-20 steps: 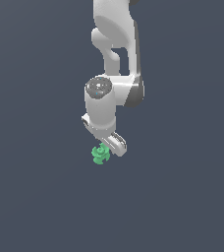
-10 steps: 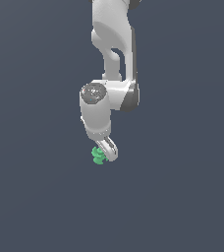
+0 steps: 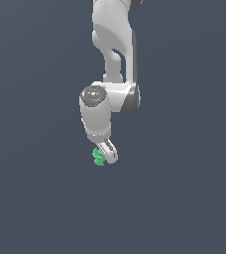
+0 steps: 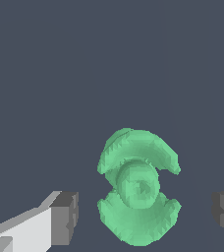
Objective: Pick up the object and move it to a goal position.
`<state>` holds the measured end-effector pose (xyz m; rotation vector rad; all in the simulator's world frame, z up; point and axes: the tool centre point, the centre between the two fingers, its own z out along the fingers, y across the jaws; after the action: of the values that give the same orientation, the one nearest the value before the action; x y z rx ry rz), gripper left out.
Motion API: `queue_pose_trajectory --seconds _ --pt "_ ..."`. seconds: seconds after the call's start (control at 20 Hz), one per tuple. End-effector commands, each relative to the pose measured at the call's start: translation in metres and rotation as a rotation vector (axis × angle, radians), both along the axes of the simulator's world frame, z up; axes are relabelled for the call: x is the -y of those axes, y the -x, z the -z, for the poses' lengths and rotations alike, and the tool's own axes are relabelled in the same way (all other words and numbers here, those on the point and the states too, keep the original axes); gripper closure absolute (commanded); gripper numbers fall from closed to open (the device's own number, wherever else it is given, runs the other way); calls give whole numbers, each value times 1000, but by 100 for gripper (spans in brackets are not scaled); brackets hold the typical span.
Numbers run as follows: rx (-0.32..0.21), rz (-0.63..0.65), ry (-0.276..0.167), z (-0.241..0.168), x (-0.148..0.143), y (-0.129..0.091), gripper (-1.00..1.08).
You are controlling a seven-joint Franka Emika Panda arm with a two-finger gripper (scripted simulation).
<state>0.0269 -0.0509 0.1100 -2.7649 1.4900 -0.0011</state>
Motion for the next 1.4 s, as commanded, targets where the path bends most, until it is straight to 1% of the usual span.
queue_pose_trajectory --seconds 0.0,0.35,0.6,0.65,1.35 --pt "-1 1 0 7 0 1 -92" --pt "-1 5 0 41 1 2 -92" --pt "-1 5 0 47 0 0 -92" --pt "-1 5 0 47 0 0 108" --pt "-1 5 0 43 -2 1 108"
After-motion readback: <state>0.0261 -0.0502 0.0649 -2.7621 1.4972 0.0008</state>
